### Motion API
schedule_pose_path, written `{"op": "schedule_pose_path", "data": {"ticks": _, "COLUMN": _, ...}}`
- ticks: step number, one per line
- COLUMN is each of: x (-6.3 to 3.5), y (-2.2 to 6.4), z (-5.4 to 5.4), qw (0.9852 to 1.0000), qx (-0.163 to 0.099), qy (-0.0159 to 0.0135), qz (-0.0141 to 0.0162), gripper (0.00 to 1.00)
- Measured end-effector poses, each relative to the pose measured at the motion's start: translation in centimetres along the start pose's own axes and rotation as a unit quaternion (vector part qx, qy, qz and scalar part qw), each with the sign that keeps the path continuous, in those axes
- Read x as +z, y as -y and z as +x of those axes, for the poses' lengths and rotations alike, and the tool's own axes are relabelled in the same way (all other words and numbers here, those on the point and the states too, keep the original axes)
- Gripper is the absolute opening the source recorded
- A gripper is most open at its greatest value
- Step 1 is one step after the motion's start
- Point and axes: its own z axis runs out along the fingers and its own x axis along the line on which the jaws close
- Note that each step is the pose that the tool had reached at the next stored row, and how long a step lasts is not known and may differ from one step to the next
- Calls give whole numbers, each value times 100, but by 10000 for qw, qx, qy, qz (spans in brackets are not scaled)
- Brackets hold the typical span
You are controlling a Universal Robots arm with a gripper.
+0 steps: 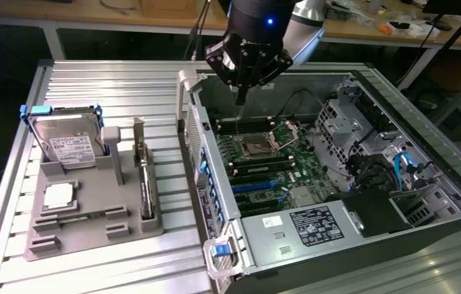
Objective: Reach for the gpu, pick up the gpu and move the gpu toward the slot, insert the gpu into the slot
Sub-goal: 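Reach for the gpu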
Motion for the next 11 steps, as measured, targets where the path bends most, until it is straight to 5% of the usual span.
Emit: {"op": "schedule_pose_path", "data": {"ticks": 11, "x": -7, "y": 57, "z": 562, "qw": 10000, "qx": 0, "qy": 0, "qz": 0, "gripper": 10}}
